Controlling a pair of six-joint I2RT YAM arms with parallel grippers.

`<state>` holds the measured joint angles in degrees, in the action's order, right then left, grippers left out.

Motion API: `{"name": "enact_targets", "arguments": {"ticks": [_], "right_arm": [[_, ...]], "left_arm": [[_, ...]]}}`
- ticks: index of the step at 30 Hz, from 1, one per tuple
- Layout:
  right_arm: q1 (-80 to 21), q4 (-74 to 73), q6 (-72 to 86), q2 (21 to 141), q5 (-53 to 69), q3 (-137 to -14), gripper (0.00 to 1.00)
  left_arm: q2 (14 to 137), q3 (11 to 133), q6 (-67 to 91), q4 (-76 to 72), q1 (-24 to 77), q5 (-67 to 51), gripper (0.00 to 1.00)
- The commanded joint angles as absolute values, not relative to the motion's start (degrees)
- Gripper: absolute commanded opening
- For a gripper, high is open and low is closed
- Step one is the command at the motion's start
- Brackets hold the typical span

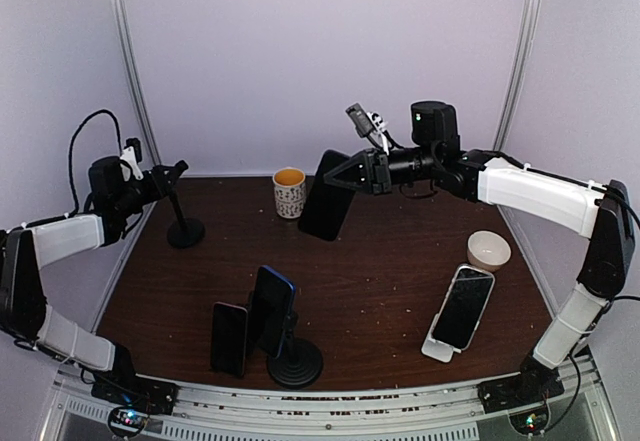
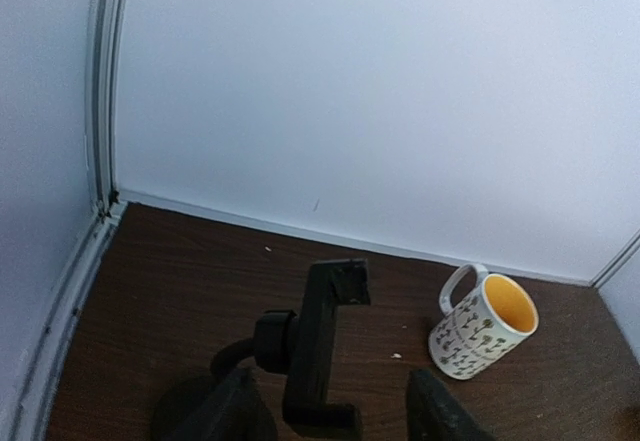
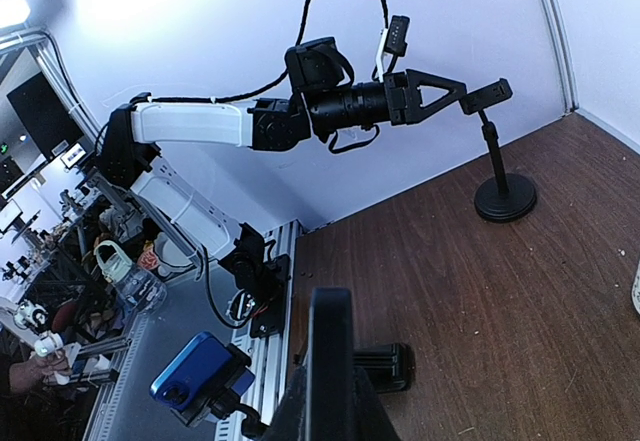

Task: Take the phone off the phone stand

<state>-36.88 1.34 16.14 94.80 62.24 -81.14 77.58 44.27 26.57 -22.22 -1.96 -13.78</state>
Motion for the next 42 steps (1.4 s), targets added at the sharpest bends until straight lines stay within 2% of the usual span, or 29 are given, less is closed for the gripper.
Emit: {"name": "enact_targets", "arguments": {"ticks": [1,2,4,5,16,22,27,33,42], "right_arm": [[-36.83,6.03,18.23,93.12,63.34,-81.5,0.0],[-36.83,6.2,18.61,93.22,63.18,-81.55,0.0],[-36.83,6.13,19.41,93.41,62.63,-81.92,0.0],[-36.85,6.07,19.69,93.53,62.26,-82.1,0.0],[-36.77,4.91,24.15,95.63,57.05,-86.31,0.0],[-36.74,4.18,26.48,97.32,54.06,-89.15,0.0],[-36.74,2.13,27.85,98.78,49.69,-91.47,0.0],[-36.74,-0.04,32.1,100.92,42.41,-93.39,0.0],[-38.26,3.68,40.37,104.04,35.87,-93.23,0.0]], "left_arm": [[76.19,44.65,27.03,-21.65,-2.45,-13.77,0.71],[75.87,44.73,26.92,-20.99,-2.46,-13.78,0.77],[74.97,44.74,26.83,-19.5,-2.44,-13.18,0.95],[74.31,44.86,26.81,-18.49,-2.46,-12.63,0.98],[64.75,51.94,25.55,4.09,-2.33,-2.76,0.98],[63.43,58.06,19.67,14.13,0.19,-4.21,0.98],[63.14,62.41,14.21,18.83,7.06,-1.25,0.98],[64.1,67.03,8.62,20.84,15.42,-6.99,0.98],[75.31,76.92,3.9,26.5,30.05,-10.03,0.98]]}}
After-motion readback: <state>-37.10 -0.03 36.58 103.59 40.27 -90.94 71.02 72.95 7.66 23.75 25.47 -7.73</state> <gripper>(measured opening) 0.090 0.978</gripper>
